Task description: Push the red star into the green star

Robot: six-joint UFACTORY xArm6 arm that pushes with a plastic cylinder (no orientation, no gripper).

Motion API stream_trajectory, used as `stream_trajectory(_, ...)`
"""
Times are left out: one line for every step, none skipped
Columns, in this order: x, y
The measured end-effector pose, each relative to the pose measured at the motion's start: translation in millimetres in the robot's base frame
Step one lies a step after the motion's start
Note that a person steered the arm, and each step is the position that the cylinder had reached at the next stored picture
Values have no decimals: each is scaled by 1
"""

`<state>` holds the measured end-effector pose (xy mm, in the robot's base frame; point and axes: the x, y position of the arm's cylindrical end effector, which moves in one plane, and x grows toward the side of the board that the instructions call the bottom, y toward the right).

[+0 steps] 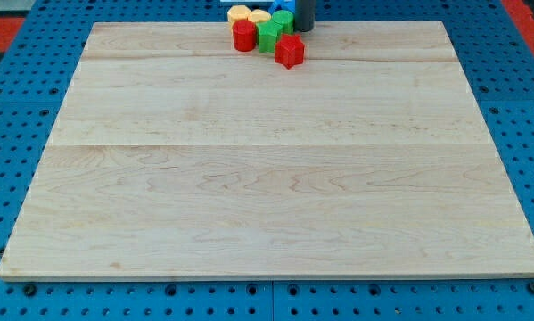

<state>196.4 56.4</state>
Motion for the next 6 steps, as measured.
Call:
stream_trajectory(6, 14)
stream_trajectory(21, 46)
stream_trajectory(51, 36)
stream_trajectory(73, 22)
stream_trajectory(74, 6)
stream_trajectory(71, -23)
